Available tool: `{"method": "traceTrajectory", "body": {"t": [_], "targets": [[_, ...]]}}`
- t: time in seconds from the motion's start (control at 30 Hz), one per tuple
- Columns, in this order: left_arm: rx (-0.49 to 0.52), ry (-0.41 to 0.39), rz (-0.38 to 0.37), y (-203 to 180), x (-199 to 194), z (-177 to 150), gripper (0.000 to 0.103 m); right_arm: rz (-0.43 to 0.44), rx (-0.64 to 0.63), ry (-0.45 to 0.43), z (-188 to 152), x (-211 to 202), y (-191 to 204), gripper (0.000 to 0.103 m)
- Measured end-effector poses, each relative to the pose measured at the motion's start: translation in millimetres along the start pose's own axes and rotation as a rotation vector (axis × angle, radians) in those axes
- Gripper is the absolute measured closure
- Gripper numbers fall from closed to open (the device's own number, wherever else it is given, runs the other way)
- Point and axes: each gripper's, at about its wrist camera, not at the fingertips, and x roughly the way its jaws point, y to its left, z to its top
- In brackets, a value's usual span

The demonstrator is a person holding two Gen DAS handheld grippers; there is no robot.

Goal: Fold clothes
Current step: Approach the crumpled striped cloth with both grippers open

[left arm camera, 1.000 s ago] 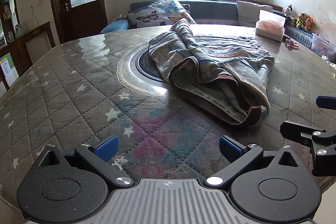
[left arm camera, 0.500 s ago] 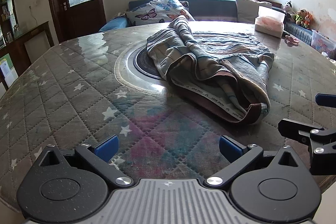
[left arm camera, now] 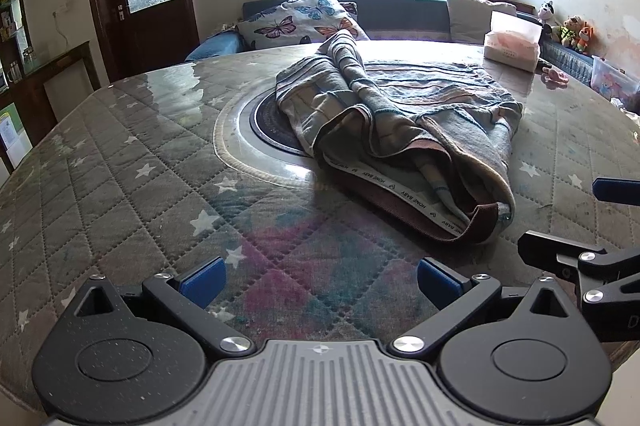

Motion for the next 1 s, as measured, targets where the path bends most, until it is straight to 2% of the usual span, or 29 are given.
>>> {"method": "traceTrajectory", "body": {"t": [1.0], "targets": [[-0.015,-0.007,0.012,13,16,23,0.0,0.011,-0.026,0.008,25,23,-3,0.0]]}}
